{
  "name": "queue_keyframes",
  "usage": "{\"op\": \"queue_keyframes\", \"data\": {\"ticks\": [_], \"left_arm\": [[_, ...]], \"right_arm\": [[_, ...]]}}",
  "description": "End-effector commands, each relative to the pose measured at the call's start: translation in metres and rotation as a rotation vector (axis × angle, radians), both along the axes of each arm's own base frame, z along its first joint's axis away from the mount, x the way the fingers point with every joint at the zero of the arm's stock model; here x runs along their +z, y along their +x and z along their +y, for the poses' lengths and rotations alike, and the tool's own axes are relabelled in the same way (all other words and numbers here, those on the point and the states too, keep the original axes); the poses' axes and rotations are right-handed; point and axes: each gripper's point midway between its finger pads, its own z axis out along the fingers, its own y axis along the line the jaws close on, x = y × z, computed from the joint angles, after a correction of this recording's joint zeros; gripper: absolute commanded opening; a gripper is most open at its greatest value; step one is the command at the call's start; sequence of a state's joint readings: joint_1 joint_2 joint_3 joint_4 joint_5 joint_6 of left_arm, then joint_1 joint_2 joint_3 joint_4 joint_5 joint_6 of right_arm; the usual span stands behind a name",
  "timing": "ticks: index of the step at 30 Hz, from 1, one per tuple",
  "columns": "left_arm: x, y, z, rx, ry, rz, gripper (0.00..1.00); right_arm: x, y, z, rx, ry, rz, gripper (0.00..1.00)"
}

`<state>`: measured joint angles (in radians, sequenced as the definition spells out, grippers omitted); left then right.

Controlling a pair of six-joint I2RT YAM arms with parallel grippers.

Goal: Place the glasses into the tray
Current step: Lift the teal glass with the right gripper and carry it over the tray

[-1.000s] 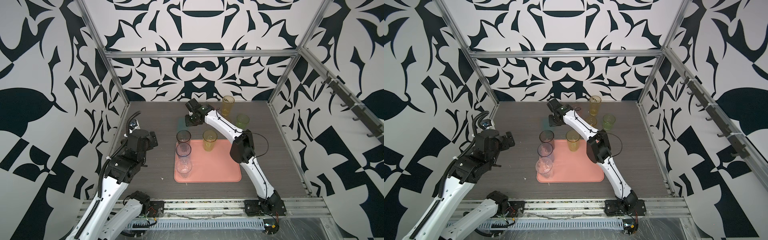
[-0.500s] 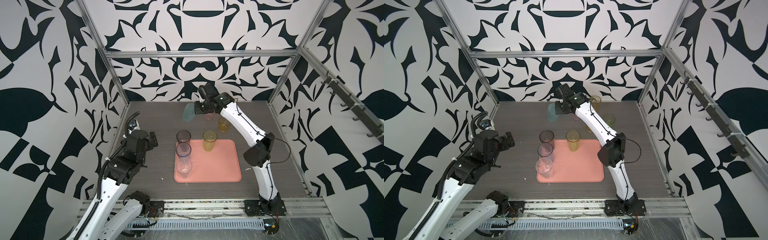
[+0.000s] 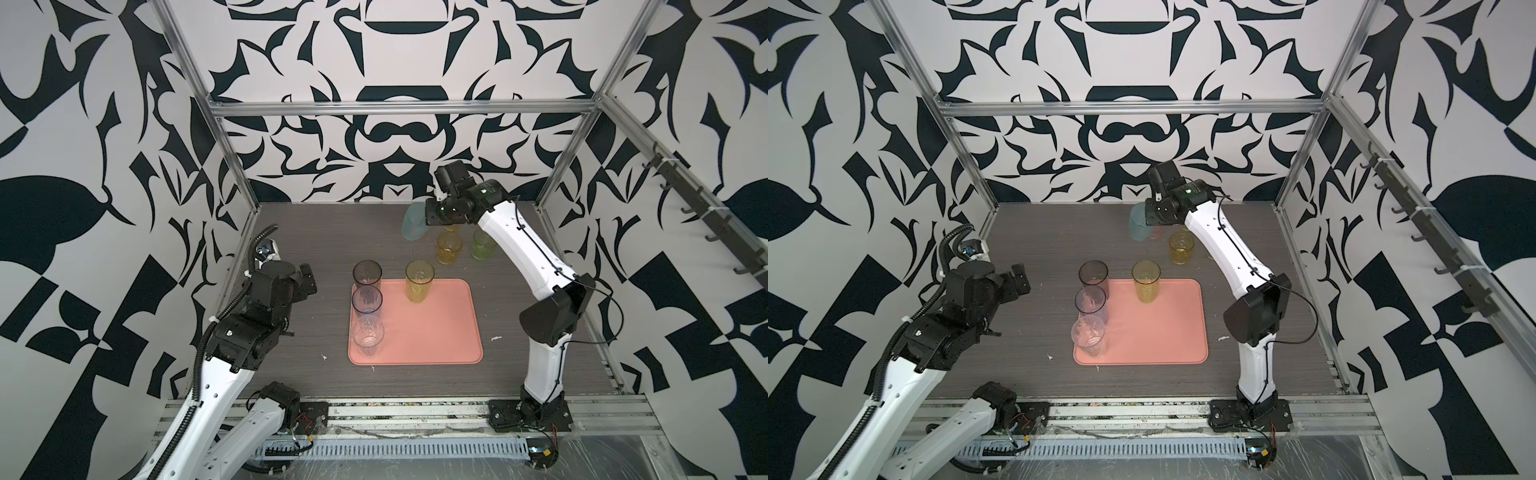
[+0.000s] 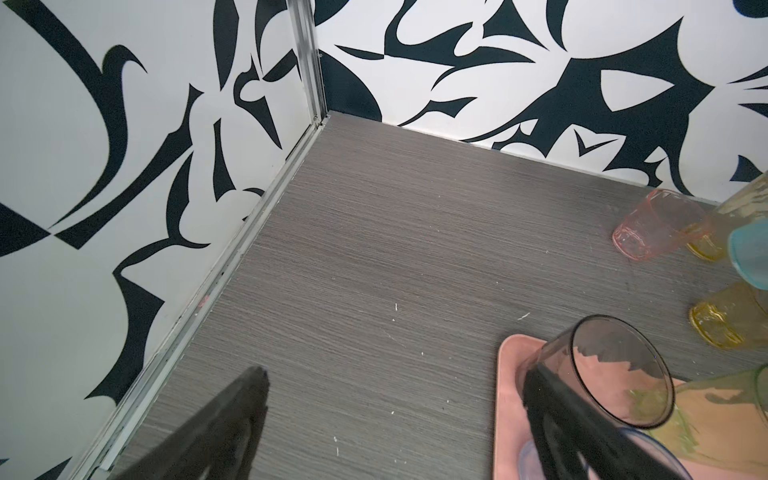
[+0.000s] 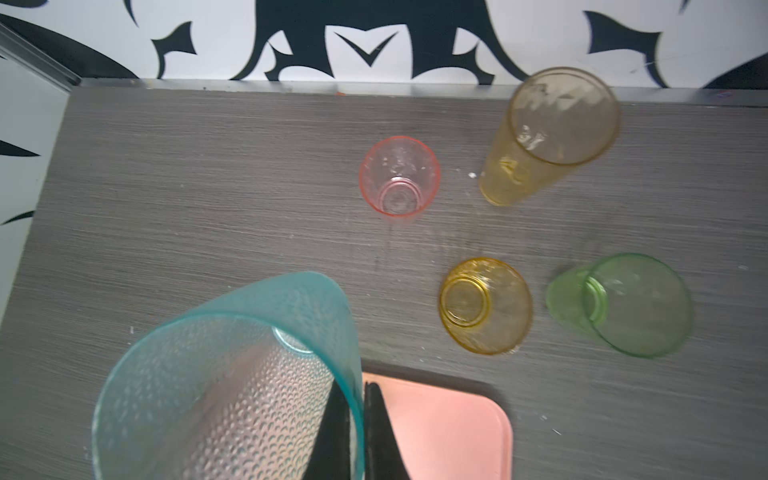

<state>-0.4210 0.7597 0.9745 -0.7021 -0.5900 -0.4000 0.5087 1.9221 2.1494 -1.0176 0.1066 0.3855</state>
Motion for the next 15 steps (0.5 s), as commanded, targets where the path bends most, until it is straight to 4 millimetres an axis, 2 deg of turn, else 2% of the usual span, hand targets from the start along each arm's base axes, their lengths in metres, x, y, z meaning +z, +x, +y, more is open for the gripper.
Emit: {"op": "queue_keyframes", "data": {"ticks": [1,15], "left_arm": [[-0.007,-0.002,-0.003,-0.007,-0.022,0.034,1.00],[-0.015,0.008,-0.021,-0.056,-0.092,0.048,0.99]], "right_arm": [[0.034,-0.015,-0.023,-0.017,-0.019,-0.079,0.00],[0.036,-0.076,-0.076,-0.059,-0.082,-0.107,0.00]]}}
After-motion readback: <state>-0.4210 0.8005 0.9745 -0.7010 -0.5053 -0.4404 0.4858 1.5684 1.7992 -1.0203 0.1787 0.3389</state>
